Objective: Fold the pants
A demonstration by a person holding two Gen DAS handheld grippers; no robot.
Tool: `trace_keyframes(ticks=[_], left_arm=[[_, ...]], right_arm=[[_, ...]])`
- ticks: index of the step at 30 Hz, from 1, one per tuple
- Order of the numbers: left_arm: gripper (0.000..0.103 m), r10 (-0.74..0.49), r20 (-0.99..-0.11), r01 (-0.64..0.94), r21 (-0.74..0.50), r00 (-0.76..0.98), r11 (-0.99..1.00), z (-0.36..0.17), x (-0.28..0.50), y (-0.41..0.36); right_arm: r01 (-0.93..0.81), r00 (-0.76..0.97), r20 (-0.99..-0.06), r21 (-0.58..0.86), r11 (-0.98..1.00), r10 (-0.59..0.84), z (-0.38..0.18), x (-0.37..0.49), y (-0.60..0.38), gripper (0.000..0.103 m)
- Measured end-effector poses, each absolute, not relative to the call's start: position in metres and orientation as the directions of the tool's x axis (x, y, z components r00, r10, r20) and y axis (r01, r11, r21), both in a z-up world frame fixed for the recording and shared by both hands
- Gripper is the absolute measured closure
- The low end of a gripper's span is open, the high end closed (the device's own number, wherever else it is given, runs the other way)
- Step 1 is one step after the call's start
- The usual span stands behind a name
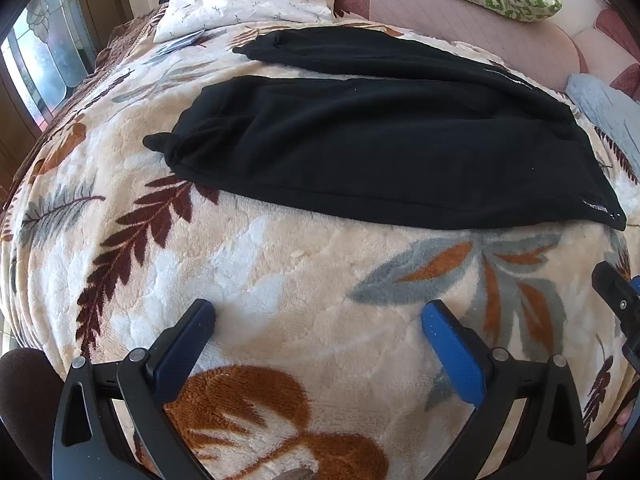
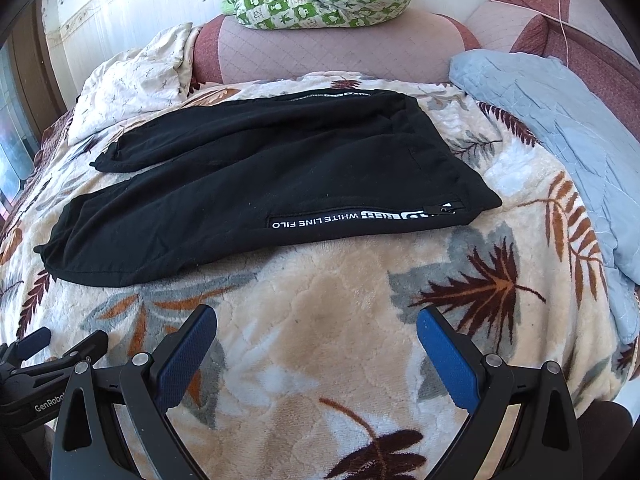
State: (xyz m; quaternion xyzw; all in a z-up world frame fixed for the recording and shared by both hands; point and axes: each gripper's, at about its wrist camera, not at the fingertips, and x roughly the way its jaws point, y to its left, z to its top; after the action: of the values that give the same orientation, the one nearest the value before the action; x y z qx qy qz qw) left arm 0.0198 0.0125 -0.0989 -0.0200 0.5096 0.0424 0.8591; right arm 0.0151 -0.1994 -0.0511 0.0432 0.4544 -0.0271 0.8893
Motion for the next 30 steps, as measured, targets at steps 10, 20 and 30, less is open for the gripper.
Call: trace_keyframes(ticks=[10, 20, 30], left_arm=[[0.0, 0.039, -0.871, -0.092, -0.007, 0.489, 0.996, -0.099, 0.018, 0.015], [0.0, 0.051, -0.864, -0.09, 0.007, 0.501, 0.996, -0.098, 0.015, 0.012], [0.0, 0.081, -0.853, -0.086, 0.042, 0.515, 0.995, -0.099, 0.013, 0.005]], right_arm=[[0.078, 0.54, -0.842, 0.038, 0.996, -0.01, -0.067, 0.017, -0.196, 0.001], [0.087, 0.504, -0.864, 0.052, 0.995, 0.001, -0.084, 0.017, -0.2, 0.0], [0.086, 0.526, -0.85, 0.072, 0.994, 0.016, -0.088, 0.015, -0.2, 0.0]])
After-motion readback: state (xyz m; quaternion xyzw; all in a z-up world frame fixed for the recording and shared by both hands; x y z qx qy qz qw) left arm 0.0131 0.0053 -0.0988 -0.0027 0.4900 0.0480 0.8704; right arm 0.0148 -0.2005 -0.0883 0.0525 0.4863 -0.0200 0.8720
